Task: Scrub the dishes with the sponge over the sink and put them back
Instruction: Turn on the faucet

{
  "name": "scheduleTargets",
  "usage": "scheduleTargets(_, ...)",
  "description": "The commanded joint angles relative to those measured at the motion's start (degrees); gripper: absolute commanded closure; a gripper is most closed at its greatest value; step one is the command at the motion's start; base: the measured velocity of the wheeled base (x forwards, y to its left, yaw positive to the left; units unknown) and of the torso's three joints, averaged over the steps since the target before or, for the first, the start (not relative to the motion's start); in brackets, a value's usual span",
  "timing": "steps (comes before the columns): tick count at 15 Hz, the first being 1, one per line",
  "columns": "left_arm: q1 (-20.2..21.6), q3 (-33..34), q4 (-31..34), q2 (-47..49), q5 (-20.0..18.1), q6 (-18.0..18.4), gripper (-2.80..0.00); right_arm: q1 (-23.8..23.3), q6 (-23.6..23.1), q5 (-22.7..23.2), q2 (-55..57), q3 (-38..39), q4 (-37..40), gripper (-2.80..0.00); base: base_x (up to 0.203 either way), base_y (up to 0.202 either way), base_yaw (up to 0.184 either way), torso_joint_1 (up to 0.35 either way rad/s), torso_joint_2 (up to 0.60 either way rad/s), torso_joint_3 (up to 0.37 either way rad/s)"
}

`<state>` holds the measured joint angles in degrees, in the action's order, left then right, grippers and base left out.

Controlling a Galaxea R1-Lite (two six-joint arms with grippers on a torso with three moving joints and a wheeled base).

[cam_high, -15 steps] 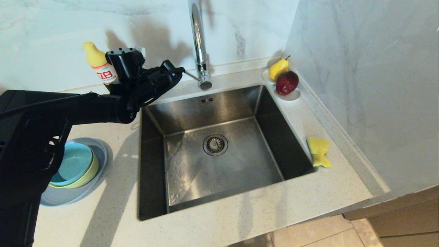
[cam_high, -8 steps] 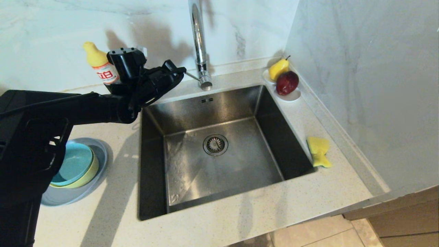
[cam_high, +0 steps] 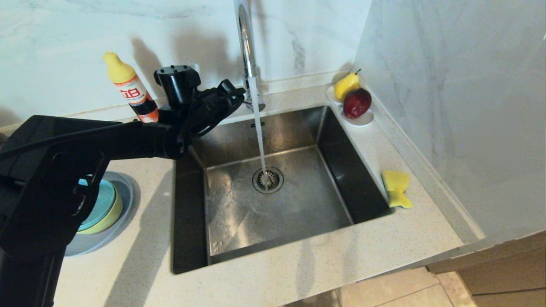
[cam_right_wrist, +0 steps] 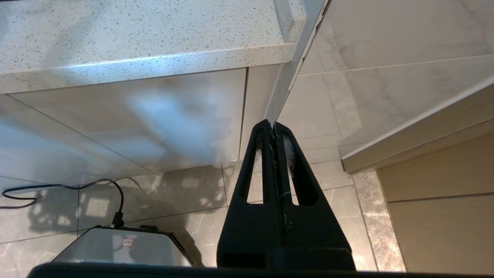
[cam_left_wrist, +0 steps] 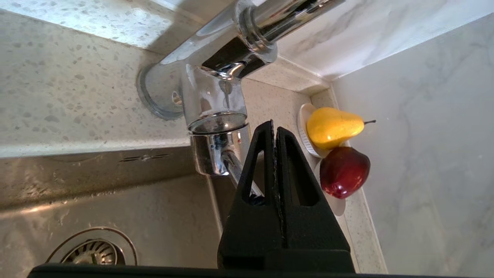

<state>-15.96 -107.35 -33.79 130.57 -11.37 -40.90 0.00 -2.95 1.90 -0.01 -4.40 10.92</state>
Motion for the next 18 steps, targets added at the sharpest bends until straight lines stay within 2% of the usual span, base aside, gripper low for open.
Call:
scheduleTargets(1, -0.3, 0.5, 0.0, -0.8, 0.9, -0.2, 0.0, 0.0, 0.0, 0.0, -0.1, 0.0, 0.1, 0.0, 0.0, 0.0, 0.0, 0.0, 0.0, 0.0)
scheduleTargets(2, -0.4, 1.0, 0.1, -1.3, 2.9, -0.2, 0.0, 0.0, 0.0, 0.0, -0.1, 0.0, 0.1, 0.0, 0.0, 0.0, 0.0, 0.0, 0.0, 0.0)
scheduleTargets(3, -0.3, 1.0, 0.3, -1.5, 3.2, -0.2, 0.0, 0.0, 0.0, 0.0, -0.1, 0.0, 0.1, 0.0, 0.0, 0.0, 0.0, 0.0, 0.0, 0.0)
scheduleTargets(9, 4.7, -0.5, 1.5, -6.5, 2.9, 0.0, 0.0, 0.0, 0.0, 0.0, -0.1, 0.0, 0.1, 0.0, 0.0, 0.0, 0.0, 0.0, 0.0, 0.0)
scheduleTargets(14, 6.0, 0.7, 4.2, -13.0, 3.3, 0.9, 0.0, 0.0, 0.0, 0.0, -0.1, 0.0, 0.1, 0.0, 0.0, 0.0, 0.0, 0.0, 0.0, 0.0)
scheduleTargets(16, 5.8, 3.4, 7.6, -20.4, 3.5, 2.9, 0.0, 0.0, 0.0, 0.0, -0.1, 0.0, 0.1, 0.0, 0.0, 0.0, 0.0, 0.0, 0.0, 0.0)
scheduleTargets(18, 5.4, 9.1, 10.9, -31.8, 3.7, 7.6, 0.0, 0.0, 0.0, 0.0, -0.1, 0.0, 0.1, 0.0, 0.0, 0.0, 0.0, 0.0, 0.0, 0.0)
